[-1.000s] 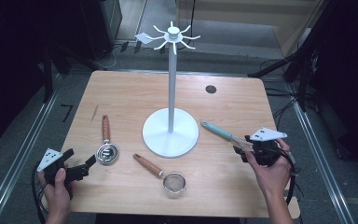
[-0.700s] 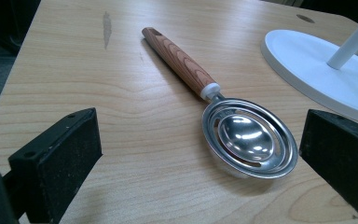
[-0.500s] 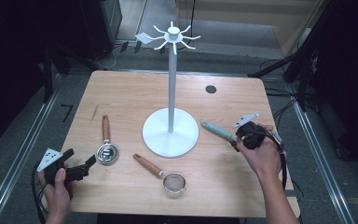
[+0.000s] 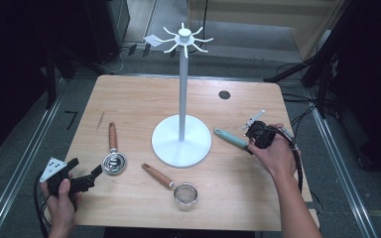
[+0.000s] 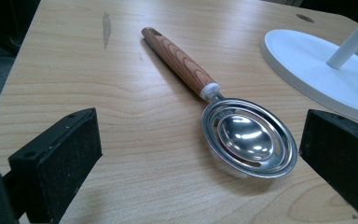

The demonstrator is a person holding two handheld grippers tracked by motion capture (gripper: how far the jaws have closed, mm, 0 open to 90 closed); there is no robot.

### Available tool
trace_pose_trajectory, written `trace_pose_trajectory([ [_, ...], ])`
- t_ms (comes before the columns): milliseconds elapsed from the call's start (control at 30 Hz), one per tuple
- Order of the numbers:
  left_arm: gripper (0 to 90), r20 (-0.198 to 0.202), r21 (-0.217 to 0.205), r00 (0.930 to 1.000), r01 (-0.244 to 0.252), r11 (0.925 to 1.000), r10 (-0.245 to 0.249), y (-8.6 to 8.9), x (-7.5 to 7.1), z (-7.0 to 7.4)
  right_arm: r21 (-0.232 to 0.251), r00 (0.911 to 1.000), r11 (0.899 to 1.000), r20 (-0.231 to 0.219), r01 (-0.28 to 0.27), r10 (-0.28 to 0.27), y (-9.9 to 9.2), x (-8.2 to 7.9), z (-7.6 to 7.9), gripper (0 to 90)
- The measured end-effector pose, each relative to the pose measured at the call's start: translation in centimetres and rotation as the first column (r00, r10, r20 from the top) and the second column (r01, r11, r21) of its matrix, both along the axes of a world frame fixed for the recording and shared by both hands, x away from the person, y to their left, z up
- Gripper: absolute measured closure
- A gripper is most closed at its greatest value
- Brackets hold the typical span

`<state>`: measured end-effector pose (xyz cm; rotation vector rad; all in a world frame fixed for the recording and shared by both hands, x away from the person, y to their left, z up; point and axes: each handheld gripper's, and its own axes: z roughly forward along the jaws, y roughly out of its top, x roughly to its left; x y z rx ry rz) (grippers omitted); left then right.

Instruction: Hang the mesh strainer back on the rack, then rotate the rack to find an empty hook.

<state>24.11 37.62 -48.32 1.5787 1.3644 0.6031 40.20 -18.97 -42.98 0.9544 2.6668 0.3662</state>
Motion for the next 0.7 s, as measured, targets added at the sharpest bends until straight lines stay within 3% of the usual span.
trace_pose_trajectory([
  [700, 0.0, -0.001, 0.011, 1.0000, 0.004, 0.9999, -0.004, -0.1, 0.0, 0.0, -0.041, 0.9938, 0.999, -0.111, -0.014, 0.010, 1.3, 2.8, -0.6, 58.0],
])
